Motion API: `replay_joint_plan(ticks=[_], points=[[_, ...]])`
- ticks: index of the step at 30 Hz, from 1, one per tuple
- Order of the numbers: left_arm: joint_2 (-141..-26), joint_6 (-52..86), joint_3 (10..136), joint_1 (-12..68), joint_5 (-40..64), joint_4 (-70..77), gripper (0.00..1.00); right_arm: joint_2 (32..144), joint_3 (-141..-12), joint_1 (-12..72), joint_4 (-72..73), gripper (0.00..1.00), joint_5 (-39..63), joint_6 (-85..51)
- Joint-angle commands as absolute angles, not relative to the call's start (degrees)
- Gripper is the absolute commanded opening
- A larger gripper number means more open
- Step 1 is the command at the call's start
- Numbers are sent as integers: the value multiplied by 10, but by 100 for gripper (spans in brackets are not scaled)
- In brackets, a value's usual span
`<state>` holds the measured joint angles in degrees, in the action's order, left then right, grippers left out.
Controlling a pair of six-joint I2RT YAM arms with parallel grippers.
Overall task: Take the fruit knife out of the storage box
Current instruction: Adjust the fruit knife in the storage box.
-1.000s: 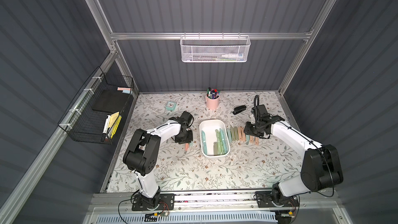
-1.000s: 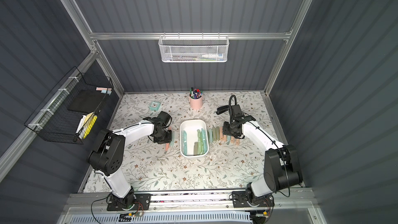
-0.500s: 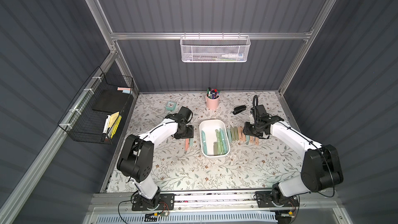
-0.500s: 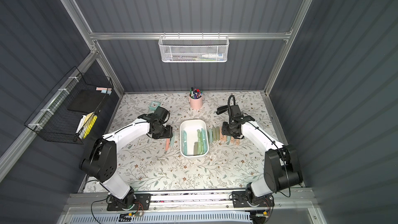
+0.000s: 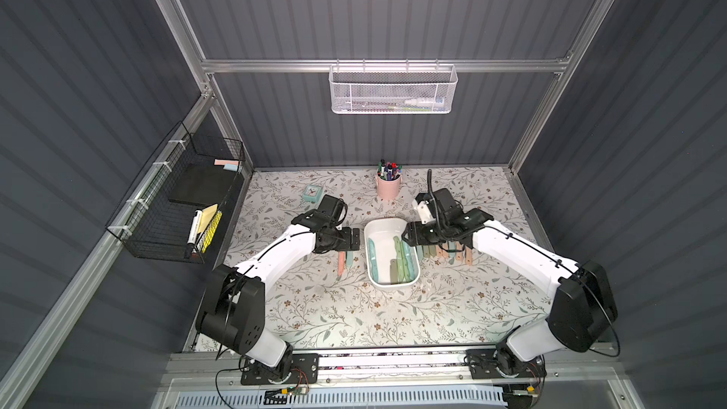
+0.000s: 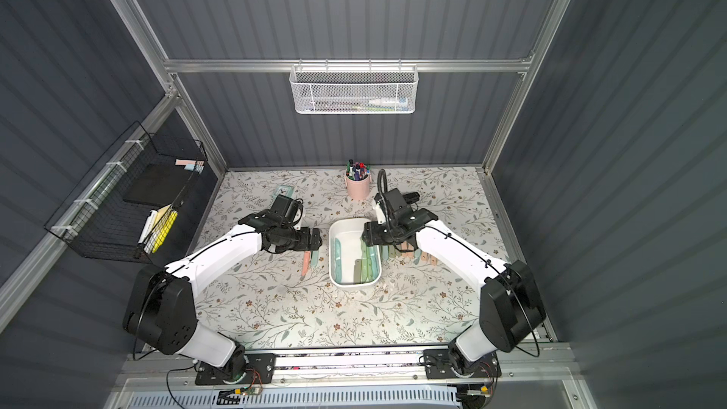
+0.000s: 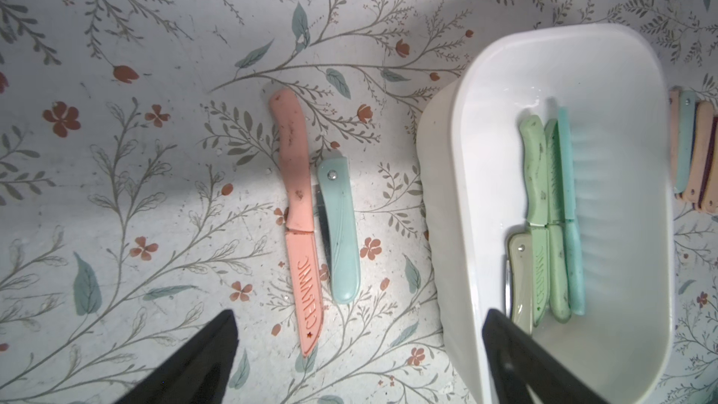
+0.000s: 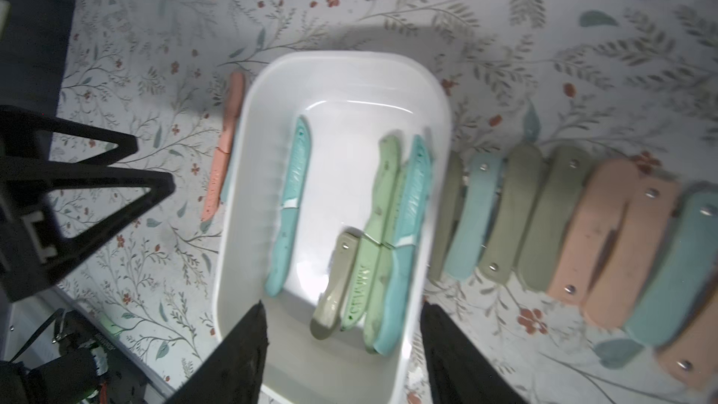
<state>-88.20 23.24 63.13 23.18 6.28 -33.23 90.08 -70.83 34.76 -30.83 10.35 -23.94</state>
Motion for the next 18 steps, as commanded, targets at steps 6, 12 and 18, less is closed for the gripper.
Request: replay_joint_plan(ticks=[6,12,18], points=[[-854,226,623,233,63,-347,99,1053,-833,413,-431,52,45,-271],[-855,226,620,233,55,-349,99,1137,-897,428,-541,56,56,-264],[-860,229,621,233,52,-344,99,1154,-894,447,-572,73,66,-261]])
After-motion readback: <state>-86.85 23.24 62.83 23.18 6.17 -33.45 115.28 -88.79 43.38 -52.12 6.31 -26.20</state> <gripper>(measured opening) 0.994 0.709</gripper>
